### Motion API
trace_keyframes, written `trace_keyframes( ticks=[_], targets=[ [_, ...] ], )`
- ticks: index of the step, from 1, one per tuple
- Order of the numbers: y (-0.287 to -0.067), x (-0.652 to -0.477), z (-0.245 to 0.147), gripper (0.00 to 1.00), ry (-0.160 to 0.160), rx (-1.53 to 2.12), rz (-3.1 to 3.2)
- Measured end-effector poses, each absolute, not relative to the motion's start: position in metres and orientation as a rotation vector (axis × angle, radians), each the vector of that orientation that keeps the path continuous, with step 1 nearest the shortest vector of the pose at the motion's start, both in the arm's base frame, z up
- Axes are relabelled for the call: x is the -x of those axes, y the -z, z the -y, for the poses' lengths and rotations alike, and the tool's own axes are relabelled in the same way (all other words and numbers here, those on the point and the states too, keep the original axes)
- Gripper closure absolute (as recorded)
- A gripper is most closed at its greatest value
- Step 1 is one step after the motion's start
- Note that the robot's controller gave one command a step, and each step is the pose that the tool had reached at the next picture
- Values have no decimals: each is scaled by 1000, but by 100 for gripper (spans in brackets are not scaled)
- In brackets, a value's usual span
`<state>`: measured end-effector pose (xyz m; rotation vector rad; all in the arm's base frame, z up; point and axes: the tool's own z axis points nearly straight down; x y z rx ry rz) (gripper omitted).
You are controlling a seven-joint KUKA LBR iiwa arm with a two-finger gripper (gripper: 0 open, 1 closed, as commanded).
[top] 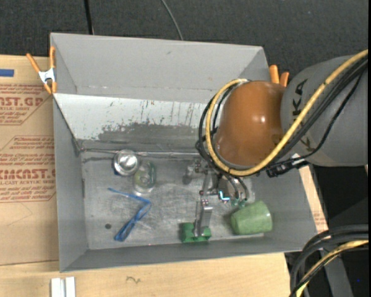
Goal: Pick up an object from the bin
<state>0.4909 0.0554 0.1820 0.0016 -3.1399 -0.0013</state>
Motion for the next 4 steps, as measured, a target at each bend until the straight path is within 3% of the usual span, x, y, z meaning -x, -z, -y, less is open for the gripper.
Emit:
trace_keyframes(
  ticks=[1,2,3,4],
  targets=[
    [-97,-479,-5,0,0,-124,3138],
    [-77,-485,-9,0,1,-252,3150],
    [-75,-481,-9,100,2,-252,3137],
    [-211,-498,16,100,-3,-542,3104]
  ],
)
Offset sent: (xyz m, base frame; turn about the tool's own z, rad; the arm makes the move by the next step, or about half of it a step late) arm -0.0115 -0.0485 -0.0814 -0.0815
